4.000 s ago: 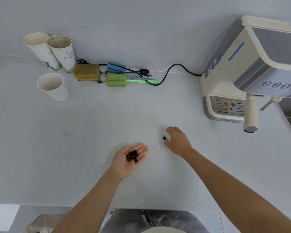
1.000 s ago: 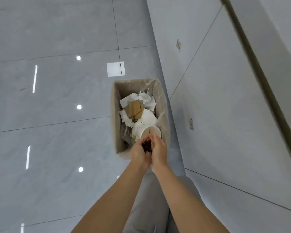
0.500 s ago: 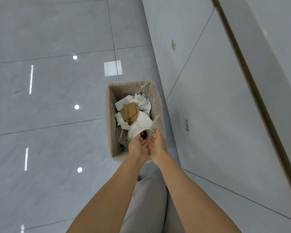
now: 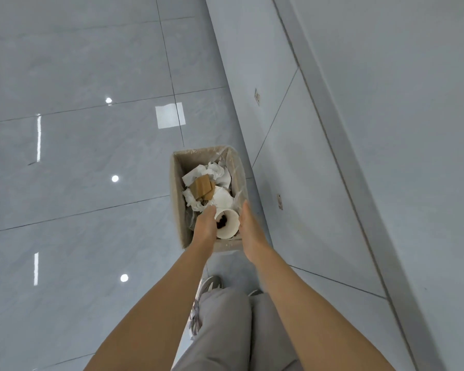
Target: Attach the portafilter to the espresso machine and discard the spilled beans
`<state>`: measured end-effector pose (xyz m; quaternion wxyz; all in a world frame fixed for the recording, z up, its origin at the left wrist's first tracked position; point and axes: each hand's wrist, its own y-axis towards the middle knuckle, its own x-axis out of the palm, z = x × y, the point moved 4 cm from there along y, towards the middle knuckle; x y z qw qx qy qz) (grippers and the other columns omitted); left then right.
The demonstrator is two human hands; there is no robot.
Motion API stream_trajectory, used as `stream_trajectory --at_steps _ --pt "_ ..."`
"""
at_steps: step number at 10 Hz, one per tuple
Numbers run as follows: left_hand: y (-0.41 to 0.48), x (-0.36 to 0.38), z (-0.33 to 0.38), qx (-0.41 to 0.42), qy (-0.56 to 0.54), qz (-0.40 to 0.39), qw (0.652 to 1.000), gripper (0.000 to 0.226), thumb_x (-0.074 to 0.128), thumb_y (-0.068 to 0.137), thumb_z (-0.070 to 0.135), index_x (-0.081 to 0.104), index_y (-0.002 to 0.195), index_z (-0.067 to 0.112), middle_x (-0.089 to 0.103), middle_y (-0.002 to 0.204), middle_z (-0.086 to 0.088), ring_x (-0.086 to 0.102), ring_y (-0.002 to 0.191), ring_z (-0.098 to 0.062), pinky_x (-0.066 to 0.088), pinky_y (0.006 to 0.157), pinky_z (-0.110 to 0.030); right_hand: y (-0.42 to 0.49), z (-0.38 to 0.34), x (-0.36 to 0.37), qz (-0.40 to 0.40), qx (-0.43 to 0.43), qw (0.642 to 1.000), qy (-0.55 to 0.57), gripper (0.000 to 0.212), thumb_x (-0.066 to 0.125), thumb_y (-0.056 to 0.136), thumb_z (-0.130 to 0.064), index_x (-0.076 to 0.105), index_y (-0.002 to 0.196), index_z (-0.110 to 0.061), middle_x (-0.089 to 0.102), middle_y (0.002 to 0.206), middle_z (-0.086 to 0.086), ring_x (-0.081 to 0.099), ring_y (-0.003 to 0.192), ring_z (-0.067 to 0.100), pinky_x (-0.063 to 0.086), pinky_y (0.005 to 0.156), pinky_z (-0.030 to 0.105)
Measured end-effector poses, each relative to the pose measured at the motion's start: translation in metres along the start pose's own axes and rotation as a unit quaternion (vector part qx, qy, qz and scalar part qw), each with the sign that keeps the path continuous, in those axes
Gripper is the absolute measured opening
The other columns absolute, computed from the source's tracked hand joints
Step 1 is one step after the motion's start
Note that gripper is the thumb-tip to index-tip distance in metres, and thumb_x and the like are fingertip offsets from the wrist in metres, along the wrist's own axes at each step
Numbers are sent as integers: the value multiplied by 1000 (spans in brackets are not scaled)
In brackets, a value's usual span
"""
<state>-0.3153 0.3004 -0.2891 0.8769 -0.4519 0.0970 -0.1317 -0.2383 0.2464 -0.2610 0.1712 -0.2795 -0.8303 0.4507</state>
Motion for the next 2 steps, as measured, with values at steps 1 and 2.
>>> stream_trajectory --at_steps 1,2 --pt "-31 -6 36 108 118 -21 987 39 30 93 27 52 120 10 58 102 -9 53 96 -24 41 90 -39 -43 -32 -6 20 -44 996 -71 49 21 97 -44 32 138 -19 44 138 6 47 118 17 42 94 27" --pt "-71 -7 70 228 161 -53 959 28 32 94 23 48 107 5 49 80 -3 46 74 -17 38 75 -36 -99 -67 -12 29 -108 984 -140 54 19 98 -41 10 144 -16 13 155 3 15 141 20 13 113 34"
